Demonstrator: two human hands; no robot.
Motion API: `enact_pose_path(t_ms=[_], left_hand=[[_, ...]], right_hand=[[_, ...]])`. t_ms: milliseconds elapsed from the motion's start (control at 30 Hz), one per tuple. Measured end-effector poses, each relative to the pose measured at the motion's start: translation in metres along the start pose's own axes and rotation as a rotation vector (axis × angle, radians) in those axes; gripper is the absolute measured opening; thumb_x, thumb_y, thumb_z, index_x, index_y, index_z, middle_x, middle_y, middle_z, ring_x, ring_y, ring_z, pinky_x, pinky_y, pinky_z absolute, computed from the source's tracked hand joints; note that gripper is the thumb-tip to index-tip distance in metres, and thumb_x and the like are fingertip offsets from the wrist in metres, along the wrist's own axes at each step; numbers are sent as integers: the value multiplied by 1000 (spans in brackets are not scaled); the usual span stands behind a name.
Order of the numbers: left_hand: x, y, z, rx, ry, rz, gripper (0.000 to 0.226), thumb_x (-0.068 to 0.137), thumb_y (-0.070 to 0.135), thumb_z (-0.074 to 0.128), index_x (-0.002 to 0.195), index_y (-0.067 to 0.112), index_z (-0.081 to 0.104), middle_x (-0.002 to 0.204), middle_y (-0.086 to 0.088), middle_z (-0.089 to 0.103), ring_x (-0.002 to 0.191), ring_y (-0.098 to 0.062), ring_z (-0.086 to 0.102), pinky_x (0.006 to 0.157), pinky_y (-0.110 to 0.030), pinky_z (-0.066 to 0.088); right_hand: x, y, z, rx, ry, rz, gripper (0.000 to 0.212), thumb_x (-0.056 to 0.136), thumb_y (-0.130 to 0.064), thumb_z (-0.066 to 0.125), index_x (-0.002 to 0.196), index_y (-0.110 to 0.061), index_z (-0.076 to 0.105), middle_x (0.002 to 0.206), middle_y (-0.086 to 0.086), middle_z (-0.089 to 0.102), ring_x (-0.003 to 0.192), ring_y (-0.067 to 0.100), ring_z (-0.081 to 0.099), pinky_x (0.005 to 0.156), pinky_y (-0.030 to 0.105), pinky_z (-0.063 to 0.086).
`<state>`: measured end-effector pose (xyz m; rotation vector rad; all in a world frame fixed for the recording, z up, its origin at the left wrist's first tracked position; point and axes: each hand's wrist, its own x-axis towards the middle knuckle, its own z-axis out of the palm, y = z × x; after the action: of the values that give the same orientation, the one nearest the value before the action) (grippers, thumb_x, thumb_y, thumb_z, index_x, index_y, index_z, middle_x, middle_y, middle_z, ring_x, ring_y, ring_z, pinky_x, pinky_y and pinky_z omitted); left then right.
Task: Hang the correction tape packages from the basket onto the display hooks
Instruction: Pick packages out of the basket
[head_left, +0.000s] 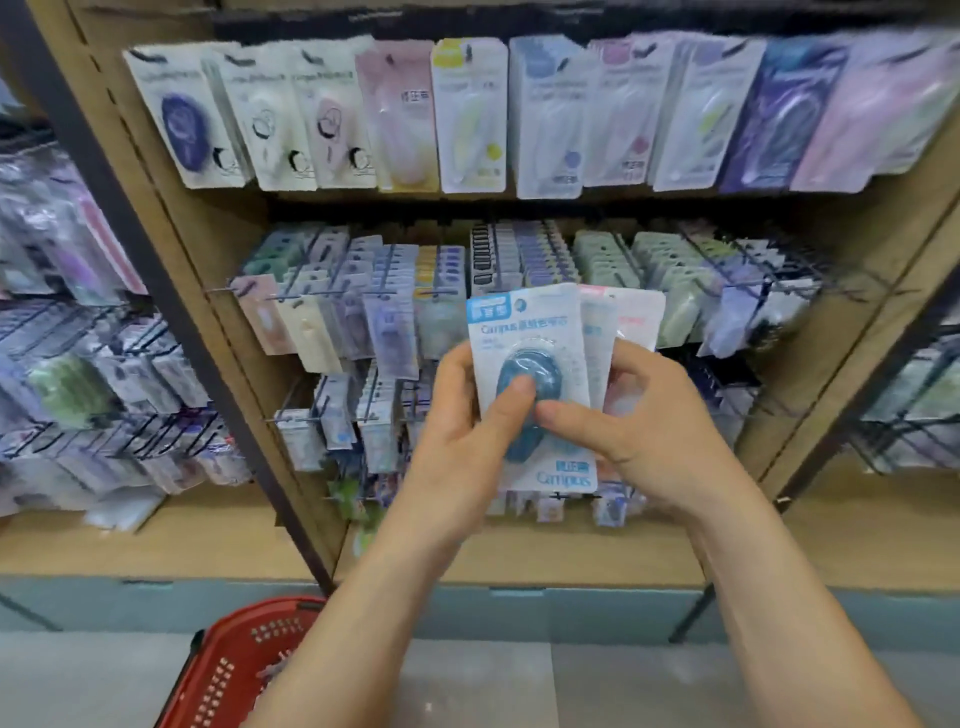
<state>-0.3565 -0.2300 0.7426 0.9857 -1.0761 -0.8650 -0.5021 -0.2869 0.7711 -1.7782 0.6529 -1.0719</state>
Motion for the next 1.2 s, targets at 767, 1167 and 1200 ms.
enact_pose_path(t_ms=[767,1167,1200], left_hand=[[231,147,170,-1,-308,284,9,89,7,66,83,8,72,68,0,72,59,-12,66,52,-24,54],[328,199,169,160,-337,361,11,95,19,62,87,14,68,72,1,71,63,-11,68,57,-29,59],[338,206,171,168,-300,385,11,95,19,62,88,13,67,71,1,70,61,-10,67,53,-27,57]], right_hand=[[102,-89,-202,-72,336,-216,30,93,-42,56,80,-21,73,70,-1,68,61,15,59,51,23,45],[187,-99,-249,-716,687,-416,34,90,-40,49,77,-11,62,75,11,62,82,29,55,74,47,47],[191,-100,-256,-767,744,-423,30,91,-41,48,74,-19,60,72,5,61,84,32,53,72,46,46]])
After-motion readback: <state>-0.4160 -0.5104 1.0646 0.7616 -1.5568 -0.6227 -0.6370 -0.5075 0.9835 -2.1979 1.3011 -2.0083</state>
